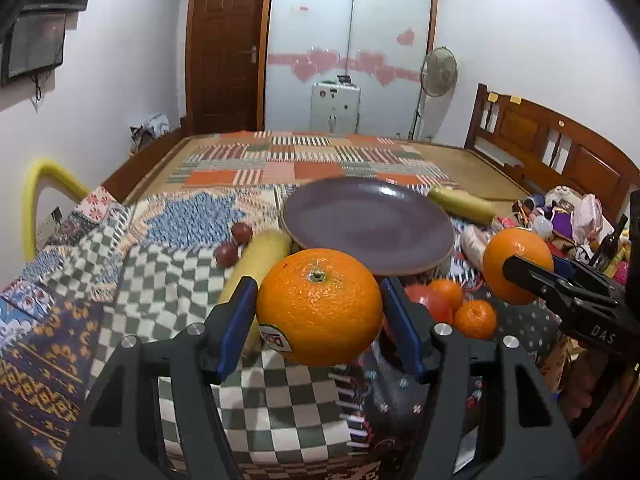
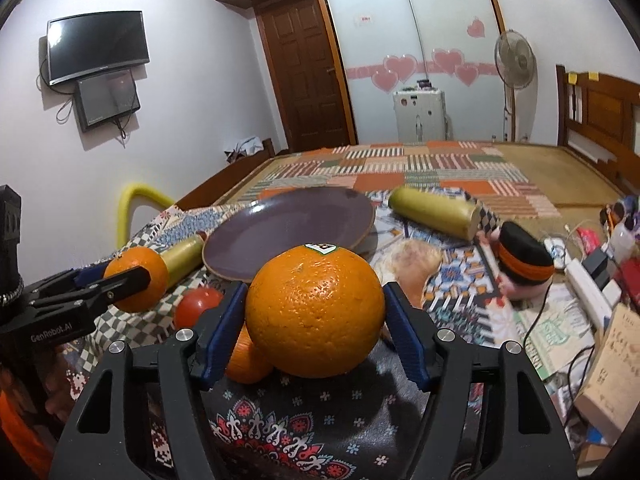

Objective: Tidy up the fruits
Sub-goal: 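Lift the large orange in the left tool toward the purple plate while the right tool carries its orange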

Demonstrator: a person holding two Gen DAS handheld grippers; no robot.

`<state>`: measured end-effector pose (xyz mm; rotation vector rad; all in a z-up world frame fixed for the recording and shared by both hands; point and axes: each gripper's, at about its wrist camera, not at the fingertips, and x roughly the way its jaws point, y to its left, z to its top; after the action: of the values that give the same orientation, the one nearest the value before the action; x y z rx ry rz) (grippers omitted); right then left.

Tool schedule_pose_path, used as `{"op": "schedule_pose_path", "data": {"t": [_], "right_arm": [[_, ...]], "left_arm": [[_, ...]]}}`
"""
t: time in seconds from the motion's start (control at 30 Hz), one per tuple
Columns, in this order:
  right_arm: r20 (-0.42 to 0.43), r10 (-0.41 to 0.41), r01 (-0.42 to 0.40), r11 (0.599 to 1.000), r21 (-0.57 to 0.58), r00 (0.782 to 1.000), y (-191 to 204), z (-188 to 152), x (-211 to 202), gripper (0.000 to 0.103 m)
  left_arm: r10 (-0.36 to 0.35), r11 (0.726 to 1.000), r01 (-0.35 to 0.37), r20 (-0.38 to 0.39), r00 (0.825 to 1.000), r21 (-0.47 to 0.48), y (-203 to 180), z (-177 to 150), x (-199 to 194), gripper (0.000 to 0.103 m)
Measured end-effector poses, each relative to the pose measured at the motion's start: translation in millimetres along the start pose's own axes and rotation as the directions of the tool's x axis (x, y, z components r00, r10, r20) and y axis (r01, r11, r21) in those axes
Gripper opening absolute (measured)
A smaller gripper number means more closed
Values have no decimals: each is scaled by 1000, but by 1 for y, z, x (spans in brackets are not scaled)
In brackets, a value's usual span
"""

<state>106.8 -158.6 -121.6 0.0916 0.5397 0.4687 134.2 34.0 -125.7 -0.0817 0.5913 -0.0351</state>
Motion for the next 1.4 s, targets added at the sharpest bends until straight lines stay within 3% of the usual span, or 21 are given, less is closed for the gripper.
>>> {"op": "schedule_pose_path", "data": {"t": [0.4,0.8,1.4], "right_arm": [[66,-16,19,999,-50,998,-2,26,0,65],[88,-32,41,994,-101,996,-3,51,23,65],[-25,-33,27,978,-205,999,2,78,73,65]], "left_arm": [[-30,1000,29,87,996,11,-3,43,-10,63],[-8,1000,7,96,995,17,6,82,15,63],[21,998,-22,23,1000,62,3,108,74,63]]}}
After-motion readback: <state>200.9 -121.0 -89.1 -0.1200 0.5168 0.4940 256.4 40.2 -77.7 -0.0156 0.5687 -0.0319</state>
